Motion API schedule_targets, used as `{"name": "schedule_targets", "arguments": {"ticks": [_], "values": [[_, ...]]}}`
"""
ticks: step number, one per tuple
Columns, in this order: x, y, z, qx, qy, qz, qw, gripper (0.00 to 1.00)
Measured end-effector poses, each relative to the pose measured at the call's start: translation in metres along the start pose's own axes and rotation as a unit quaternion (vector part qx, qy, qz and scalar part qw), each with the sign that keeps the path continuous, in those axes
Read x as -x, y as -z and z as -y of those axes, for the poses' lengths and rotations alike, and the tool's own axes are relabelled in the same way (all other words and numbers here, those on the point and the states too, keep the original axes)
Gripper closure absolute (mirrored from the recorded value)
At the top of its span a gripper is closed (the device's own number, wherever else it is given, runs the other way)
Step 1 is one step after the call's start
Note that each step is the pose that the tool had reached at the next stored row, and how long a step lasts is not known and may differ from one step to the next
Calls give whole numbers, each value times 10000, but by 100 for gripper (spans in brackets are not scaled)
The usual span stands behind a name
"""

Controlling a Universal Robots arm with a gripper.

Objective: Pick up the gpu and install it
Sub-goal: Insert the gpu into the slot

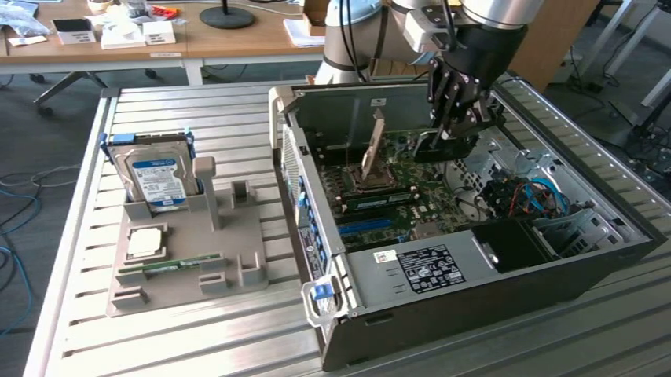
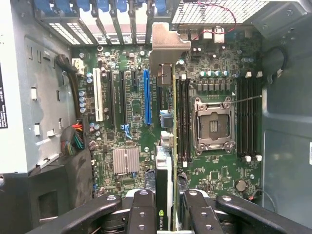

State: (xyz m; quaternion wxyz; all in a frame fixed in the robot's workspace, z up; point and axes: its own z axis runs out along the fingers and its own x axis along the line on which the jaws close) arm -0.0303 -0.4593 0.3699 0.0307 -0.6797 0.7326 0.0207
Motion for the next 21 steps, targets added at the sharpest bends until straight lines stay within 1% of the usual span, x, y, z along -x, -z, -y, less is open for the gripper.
{"name": "schedule_targets", "arguments": {"ticks": [3,8,13,21], "values": [[0,-7,-5,0,-1,2,10000,73],[-5,-35,-41,0,0,-1,10000,73],[-6,-40,-43,0,0,1,10000,73],[-12,-109,-62,0,0,1,10000,73]]}}
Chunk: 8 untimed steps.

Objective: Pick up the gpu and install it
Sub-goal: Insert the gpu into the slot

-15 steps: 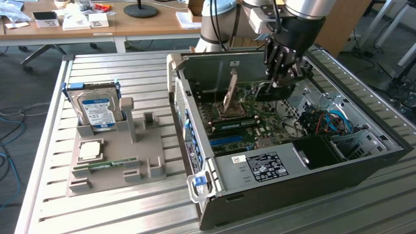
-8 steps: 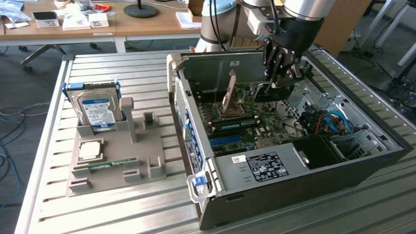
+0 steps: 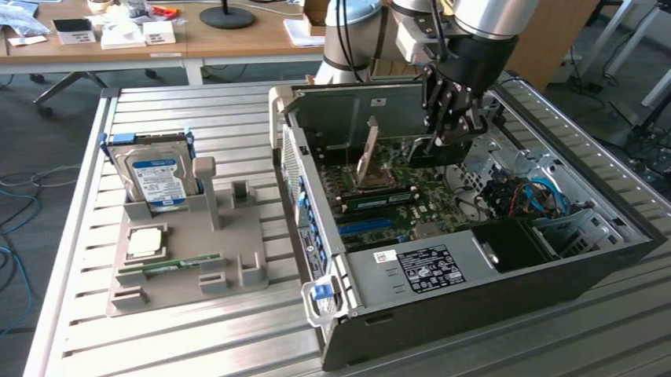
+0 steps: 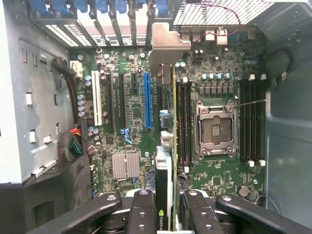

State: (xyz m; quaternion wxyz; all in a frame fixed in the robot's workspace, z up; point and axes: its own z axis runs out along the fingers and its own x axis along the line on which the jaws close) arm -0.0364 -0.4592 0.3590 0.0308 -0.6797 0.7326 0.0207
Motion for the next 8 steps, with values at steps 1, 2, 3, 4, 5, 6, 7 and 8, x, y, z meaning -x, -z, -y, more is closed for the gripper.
{"name": "schedule_targets", "arguments": {"ticks": [1,2,3,4,5,6,7,8], "values": [[-1,-8,-4,0,0,0,10000,73],[-1,-14,-5,0,0,0,10000,73],[-2,-19,-6,0,1,-1,10000,73],[-3,-25,-8,0,1,0,10000,73],[-4,-33,-14,0,0,0,10000,73],[-5,-41,-21,0,0,0,10000,73],[-6,-48,-28,0,0,0,10000,73],[-7,-58,-37,0,0,0,10000,73]]}}
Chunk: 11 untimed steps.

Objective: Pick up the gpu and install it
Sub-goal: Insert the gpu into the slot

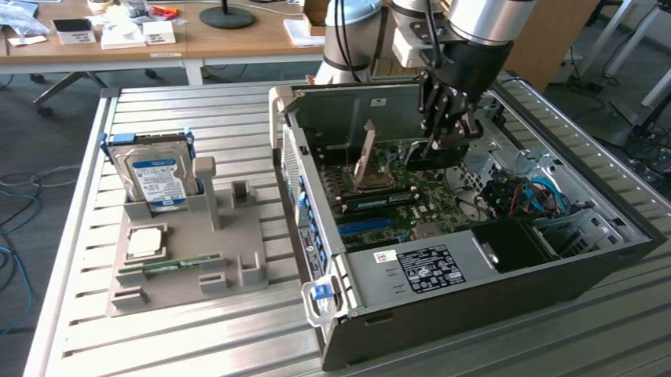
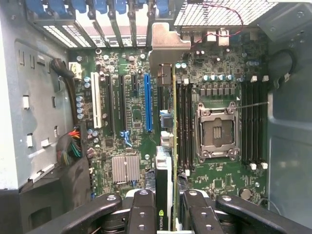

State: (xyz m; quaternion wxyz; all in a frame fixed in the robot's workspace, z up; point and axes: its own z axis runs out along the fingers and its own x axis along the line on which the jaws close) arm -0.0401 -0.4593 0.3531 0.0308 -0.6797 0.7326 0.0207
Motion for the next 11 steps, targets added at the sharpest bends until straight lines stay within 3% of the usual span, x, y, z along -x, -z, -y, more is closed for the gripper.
{"name": "schedule_targets", "arguments": {"ticks": [11], "values": [[-9,-102,-35,3,33,0,10000,73]]}}
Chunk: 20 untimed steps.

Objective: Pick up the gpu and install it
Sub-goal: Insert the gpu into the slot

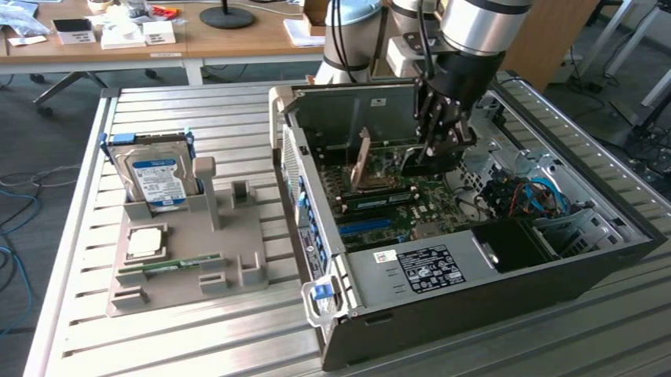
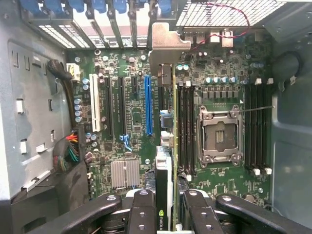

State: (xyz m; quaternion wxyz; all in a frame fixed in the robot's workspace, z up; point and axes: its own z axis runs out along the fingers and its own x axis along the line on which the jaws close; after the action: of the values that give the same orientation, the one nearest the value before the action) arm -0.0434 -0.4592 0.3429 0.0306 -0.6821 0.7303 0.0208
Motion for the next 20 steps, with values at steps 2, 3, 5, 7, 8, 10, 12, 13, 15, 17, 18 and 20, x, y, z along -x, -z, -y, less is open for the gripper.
{"name": "schedule_targets", "arguments": {"ticks": [2,3,5,7,8,10,12,13,15,17,18,20], "values": [[0,0,0,0,1,0,10000,73],[0,0,0,0,1,0,10000,73],[0,-1,0,0,2,1,10000,73],[0,-1,0,0,4,1,10000,73],[0,-2,0,1,18,1,10000,73],[0,-2,0,3,39,0,10000,73],[0,-3,0,3,40,0,10000,73],[-1,-13,0,2,40,3,10000,73],[-3,-38,-1,3,41,1,10000,73],[-6,-67,-5,5,40,0,10000,73],[-9,-75,-6,5,40,0,10000,73],[-21,-85,-7,6,41,0,10000,73]]}}
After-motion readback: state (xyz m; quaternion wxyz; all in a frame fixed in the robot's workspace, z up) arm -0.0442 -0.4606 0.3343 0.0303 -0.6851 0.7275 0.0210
